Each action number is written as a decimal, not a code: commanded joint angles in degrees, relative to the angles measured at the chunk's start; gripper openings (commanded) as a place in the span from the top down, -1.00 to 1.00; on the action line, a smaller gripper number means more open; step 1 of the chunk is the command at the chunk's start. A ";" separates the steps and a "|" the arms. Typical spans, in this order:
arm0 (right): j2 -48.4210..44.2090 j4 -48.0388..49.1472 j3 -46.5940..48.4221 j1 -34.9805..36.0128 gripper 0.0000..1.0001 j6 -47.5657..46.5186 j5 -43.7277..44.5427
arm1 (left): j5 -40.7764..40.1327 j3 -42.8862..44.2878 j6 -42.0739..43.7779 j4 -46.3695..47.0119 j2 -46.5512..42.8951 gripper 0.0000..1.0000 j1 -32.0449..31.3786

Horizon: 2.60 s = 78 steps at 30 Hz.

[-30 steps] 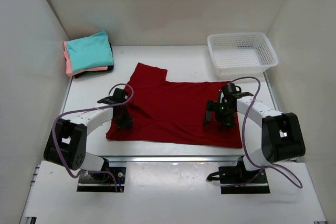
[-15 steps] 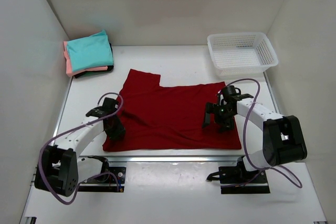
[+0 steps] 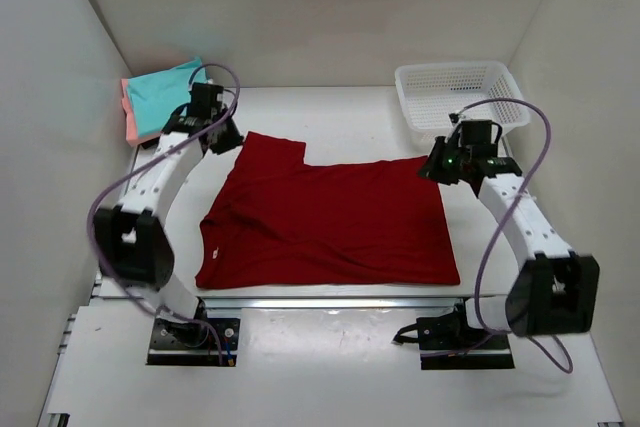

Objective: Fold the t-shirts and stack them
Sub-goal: Grap the side of the flattened tshirt furthest away from the robot with both arms

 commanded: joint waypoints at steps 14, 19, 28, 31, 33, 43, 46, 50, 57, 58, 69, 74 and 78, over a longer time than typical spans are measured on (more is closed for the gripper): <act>15.64 10.84 0.79 0.19 0.17 1.41 9.25 | -3.20 24.14 9.81 5.69 38.22 -0.40 3.76; 19.94 11.81 2.54 -1.21 0.04 2.99 14.09 | -0.66 21.77 10.17 6.91 39.19 -0.13 3.32; 27.51 14.52 7.20 -1.30 -0.19 3.16 27.00 | 6.29 19.13 4.72 9.82 34.72 1.00 3.67; 29.52 17.16 6.85 -2.35 -0.29 4.05 26.94 | 8.57 16.94 3.23 11.22 32.35 1.00 4.20; 31.28 17.78 7.99 -2.97 -0.36 5.36 26.05 | 10.07 15.71 2.88 11.92 31.64 1.00 4.37; 42.53 12.87 19.76 -3.41 -0.30 3.78 18.85 | 10.16 13.15 3.13 11.84 30.40 1.00 4.72; 42.81 11.89 19.34 -3.15 -0.18 4.04 17.27 | 9.72 13.24 2.79 11.49 29.97 1.00 5.17; 40.62 13.56 15.47 -3.15 0.03 5.63 13.67 | 10.25 13.50 2.26 11.75 30.05 1.00 5.78; 39.73 15.85 14.41 -2.89 1.00 4.05 11.28 | 10.60 12.45 2.43 12.10 29.87 1.00 5.51; 38.77 16.63 13.89 -2.62 1.00 3.35 11.02 | 10.77 12.45 1.91 12.36 29.79 1.00 5.25; 29.99 19.45 14.06 -3.06 0.99 -1.66 10.67 | 13.58 9.65 1.65 12.19 24.36 1.00 7.00; 23.48 20.24 8.62 -4.38 1.00 -3.16 9.00 | 14.56 4.20 2.26 13.07 17.33 1.00 8.50; 17.86 19.81 3.17 -7.36 1.00 -1.58 5.93 | 15.53 -2.29 2.17 12.89 12.13 1.00 8.85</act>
